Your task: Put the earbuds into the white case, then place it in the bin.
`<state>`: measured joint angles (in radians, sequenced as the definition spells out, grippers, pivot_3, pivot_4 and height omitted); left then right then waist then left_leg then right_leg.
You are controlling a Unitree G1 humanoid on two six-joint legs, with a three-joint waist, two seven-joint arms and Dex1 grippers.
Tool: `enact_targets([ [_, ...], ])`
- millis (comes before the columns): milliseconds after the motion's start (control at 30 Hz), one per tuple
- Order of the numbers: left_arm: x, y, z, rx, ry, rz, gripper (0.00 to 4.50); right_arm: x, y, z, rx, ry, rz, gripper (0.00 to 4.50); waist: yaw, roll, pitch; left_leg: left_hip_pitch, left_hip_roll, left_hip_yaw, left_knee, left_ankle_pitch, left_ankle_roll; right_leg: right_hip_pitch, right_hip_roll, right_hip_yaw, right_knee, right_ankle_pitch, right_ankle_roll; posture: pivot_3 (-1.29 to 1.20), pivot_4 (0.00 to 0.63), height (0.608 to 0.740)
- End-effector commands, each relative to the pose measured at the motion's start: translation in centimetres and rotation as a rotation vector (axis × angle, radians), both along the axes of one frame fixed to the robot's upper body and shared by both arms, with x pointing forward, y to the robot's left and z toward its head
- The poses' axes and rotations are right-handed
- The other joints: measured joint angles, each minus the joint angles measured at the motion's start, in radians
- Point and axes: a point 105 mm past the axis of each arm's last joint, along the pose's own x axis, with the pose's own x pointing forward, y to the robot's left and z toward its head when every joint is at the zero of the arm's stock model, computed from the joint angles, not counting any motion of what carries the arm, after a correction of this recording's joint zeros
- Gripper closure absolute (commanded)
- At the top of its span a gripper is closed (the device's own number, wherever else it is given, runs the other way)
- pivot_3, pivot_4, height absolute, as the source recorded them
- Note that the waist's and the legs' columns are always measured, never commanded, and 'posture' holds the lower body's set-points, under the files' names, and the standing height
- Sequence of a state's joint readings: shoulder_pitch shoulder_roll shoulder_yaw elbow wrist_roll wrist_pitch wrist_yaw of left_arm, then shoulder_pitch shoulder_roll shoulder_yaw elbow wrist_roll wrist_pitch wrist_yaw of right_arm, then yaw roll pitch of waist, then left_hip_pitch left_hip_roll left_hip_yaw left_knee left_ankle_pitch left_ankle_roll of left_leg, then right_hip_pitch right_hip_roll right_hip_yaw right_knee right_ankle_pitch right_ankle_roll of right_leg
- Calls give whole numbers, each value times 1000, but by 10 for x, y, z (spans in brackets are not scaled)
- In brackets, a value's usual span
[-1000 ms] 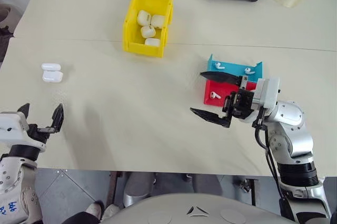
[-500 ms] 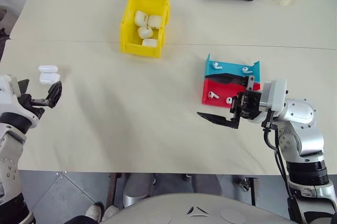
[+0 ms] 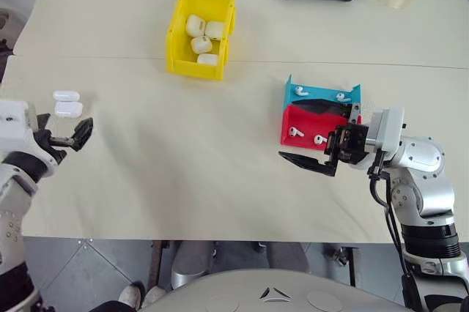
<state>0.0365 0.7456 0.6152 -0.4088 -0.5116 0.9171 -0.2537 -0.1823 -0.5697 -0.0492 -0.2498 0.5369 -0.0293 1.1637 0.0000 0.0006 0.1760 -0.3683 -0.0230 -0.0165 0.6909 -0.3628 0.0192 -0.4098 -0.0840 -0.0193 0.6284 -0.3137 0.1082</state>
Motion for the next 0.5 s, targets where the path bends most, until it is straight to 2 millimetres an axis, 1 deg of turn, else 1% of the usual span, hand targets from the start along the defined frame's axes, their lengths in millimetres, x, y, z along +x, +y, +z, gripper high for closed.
enact_targets([
  [33, -2, 12, -2, -15, 127, 13, 14, -2, 1, 11, 11, -56, 1, 0, -1, 0, 0, 0, 0, 0, 0, 0, 0, 0, 0, 0, 0, 0, 0, 0, 150, 740],
  [133, 2, 17, -3, -17, 229, -10, 14, -4, 5, 16, 23, -63, 12, 0, -3, 0, 0, 0, 0, 0, -1, 0, 0, -1, 1, 0, 1, 0, 0, 0, 150, 740],
  [233, 11, 20, 0, -7, 272, -13, 14, -6, 7, 15, 29, -54, 17, 0, -2, 0, 0, 0, 0, 0, -1, 0, 0, -1, 0, 0, 1, 0, 0, 0, 150, 740],
  [300, 21, 20, 5, 6, 283, -18, 14, -8, 10, 13, 28, -49, 25, 0, -2, 0, 0, 0, 0, 0, -1, 0, 0, -1, 0, 0, 1, 0, 0, 0, 150, 740],
  [400, 33, 21, 9, 12, 324, -3, 14, -7, 14, 17, 36, -59, 31, 0, 3, 0, 0, -1, 0, -1, -1, 0, 0, -1, 0, -1, 1, 0, 0, 0, 150, 740],
  [500, 40, 29, 10, 14, 354, 45, 14, -5, 14, 20, 37, -66, 30, 0, -3, 0, 0, -1, -1, 0, -1, 0, 0, -2, 0, 0, 6, 0, 0, 0, 150, 740],
])
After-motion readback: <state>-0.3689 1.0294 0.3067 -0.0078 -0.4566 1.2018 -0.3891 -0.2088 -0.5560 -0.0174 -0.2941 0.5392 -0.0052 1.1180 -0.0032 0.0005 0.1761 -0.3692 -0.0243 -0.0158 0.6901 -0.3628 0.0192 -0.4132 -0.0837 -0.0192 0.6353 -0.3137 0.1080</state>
